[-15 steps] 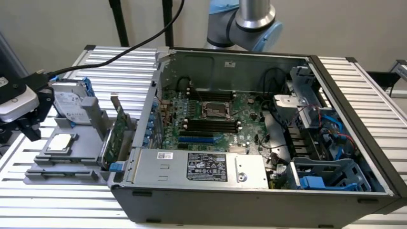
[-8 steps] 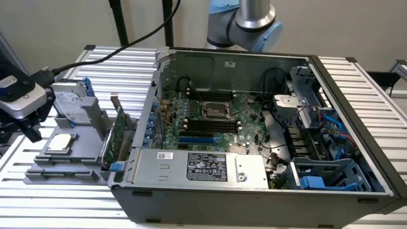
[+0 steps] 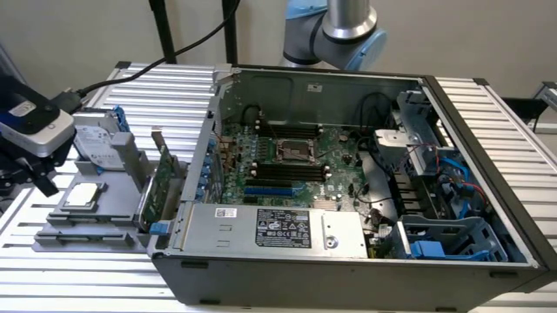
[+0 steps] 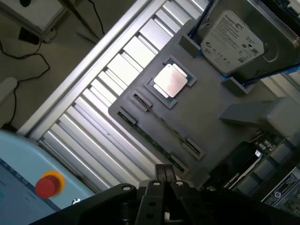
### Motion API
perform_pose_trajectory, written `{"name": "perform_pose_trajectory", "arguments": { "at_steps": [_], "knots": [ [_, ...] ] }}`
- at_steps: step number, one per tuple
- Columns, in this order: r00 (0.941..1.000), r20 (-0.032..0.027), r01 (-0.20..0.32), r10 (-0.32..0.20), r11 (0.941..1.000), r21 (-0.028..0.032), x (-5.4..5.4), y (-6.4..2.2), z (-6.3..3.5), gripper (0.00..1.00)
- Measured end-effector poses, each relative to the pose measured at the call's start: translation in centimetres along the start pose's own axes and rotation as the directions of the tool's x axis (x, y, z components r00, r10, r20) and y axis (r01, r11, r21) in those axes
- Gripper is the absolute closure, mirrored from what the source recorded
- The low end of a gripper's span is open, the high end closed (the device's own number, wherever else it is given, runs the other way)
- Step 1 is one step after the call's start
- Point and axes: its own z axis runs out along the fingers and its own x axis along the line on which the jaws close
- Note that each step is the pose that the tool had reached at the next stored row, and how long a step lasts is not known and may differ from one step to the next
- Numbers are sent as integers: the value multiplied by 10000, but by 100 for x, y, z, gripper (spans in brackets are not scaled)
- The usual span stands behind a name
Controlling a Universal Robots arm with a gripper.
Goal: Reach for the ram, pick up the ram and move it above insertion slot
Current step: 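Pick up the ram and move it above insertion slot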
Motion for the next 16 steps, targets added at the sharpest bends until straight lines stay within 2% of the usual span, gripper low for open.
{"name": "perform_pose_trajectory", "arguments": {
  "at_steps": [4, 8, 12, 16],
  "knots": [
    [9973, -18, 737, -737, 9973, 10, 0, -2, 26, 89],
    [9895, -22, 1447, -1446, 9895, 34, 0, -2, 62, 89],
    [9762, -38, 2169, -2168, 9762, 47, 0, -4, 109, 89],
    [9579, -55, 2870, -2870, 9579, 54, 0, -6, 159, 89]
  ]
}}
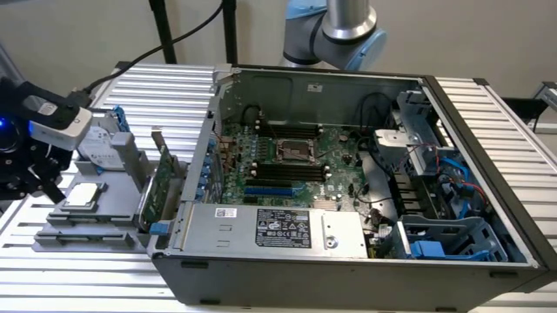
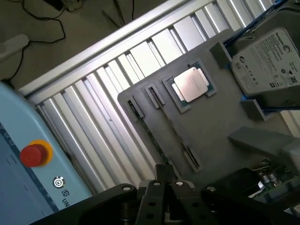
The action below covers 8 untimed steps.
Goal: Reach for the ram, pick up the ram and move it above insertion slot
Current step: 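Pick up the ram and move it above insertion slot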
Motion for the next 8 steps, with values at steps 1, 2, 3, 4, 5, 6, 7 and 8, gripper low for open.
{"name": "perform_pose_trajectory", "arguments": {
  "at_steps": [1, 2, 3, 4, 5, 6, 7, 8],
  "knots": [
    [9998, -5, 179, -179, 9998, 2, 0, 0, 11, 89],
    [9994, -7, 360, -360, 9994, 4, 0, -1, 23, 89],
    [9985, -10, 539, -539, 9985, 6, 0, -1, 36, 89],
    [9973, -13, 736, -736, 9973, 7, 0, -2, 48, 89],
    [9959, -16, 908, -908, 9959, 9, 0, -2, 59, 89],
    [9941, -18, 1088, -1088, 9941, 10, 0, -2, 71, 89],
    [9919, -21, 1267, -1267, 9919, 10, 0, -3, 82, 89],
    [9894, -21, 1450, -1450, 9894, 11, 0, -3, 94, 89]
  ]
}}
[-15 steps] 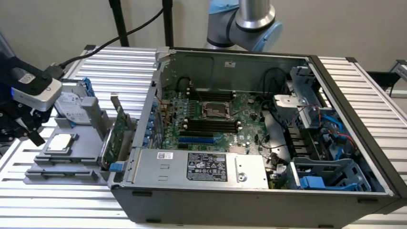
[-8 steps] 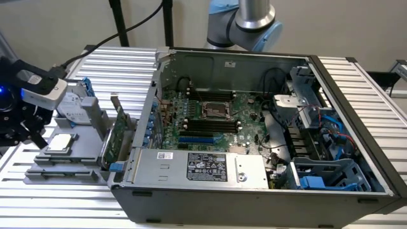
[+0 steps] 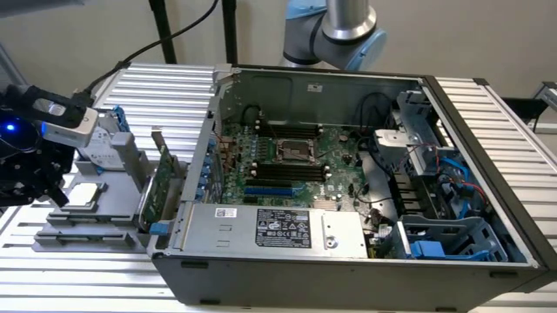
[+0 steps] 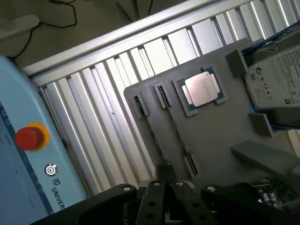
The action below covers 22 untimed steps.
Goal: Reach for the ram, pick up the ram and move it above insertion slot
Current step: 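Pick up the ram and move it above insertion slot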
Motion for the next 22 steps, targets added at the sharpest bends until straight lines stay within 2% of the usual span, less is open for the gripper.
{"name": "perform_pose_trajectory", "arguments": {
  "at_steps": [4, 9, 14, 20, 22],
  "knots": [
    [9973, -3, 735, -735, 9973, 1, 0, -1, 45, 89],
    [9868, -5, 1622, -1622, 9868, -6, 1, -2, 87, 89],
    [9679, -10, 2512, -2512, 9679, -20, 1, -2, 107, 89],
    [9352, -14, 3540, -3540, 9352, -37, 1, -3, 115, 89],
    [9324, -11, 3613, -3613, 9324, -38, 1, -3, 115, 89]
  ]
}}
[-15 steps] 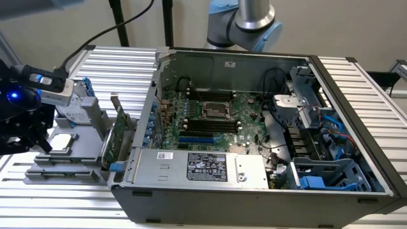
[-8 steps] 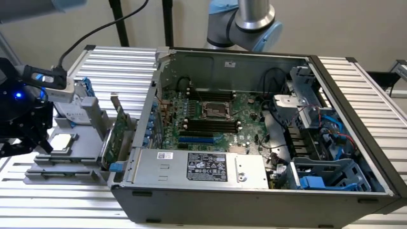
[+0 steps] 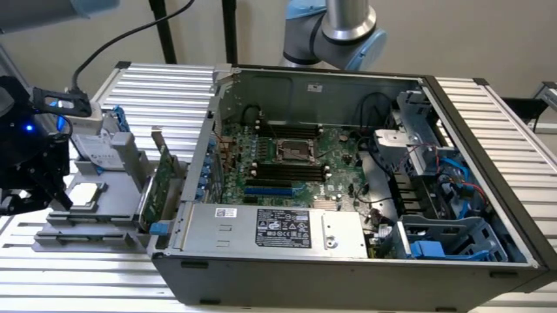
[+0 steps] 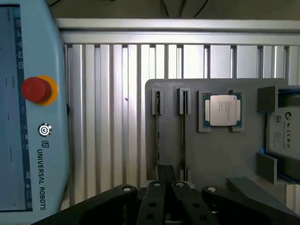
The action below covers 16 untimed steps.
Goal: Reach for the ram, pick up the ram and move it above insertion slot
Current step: 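Pick up the ram and move it above insertion slot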
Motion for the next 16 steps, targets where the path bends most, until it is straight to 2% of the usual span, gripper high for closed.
{"name": "perform_pose_trajectory", "arguments": {
  "at_steps": [2, 4, 5, 6, 7, 8, 11, 16],
  "knots": [
    [10000, 1, 3, -3, 10000, 1, 0, 0, 0, 88],
    [10000, 1, 3, -3, 10000, 0, 0, 1, 0, 76],
    [10000, 1, 3, -3, 10000, 0, 0, 0, 0, 76],
    [10000, 0, 3, -3, 10000, 0, 1, 0, 1, 70],
    [10000, 0, 3, -3, 10000, -1, 1, 1, 3, 70],
    [10000, -4, 4, -4, 10000, 1, 1, 0, 9, 64],
    [10000, -8, 4, -4, 10000, 29, 2, 1, 54, 64],
    [10000, -9, 20, -20, 10000, 33, 3, 20, 145, 64]
  ]
}}
